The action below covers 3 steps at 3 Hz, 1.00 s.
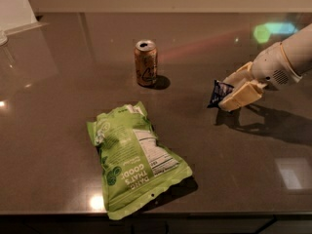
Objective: Move rxbar blueberry near green rice chip bag
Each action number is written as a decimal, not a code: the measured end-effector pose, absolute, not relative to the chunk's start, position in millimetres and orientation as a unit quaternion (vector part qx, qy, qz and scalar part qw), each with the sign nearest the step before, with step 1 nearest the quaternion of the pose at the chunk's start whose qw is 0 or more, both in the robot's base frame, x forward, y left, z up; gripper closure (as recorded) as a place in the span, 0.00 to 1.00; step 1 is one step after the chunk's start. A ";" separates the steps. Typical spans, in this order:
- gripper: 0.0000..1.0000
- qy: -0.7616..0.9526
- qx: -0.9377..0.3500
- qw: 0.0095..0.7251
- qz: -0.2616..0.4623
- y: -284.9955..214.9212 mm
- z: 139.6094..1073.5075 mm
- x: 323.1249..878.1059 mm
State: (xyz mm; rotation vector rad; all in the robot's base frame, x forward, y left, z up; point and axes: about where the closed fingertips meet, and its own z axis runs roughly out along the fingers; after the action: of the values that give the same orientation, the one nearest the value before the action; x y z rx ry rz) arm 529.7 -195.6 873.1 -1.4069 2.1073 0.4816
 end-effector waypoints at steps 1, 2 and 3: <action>1.00 0.780 -0.533 0.263 0.197 -177.8 866.3 508.6; 1.00 0.771 -0.546 0.253 0.208 -159.9 858.0 490.8; 1.00 0.763 -0.557 0.249 0.214 -144.5 854.0 482.7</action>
Offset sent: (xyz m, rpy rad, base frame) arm -0.0613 0.0556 -0.0251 0.0157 0.0729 0.1183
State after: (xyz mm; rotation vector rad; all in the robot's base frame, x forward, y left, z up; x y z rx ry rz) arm 482.7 -144.5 854.0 -1.5167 2.0796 0.5829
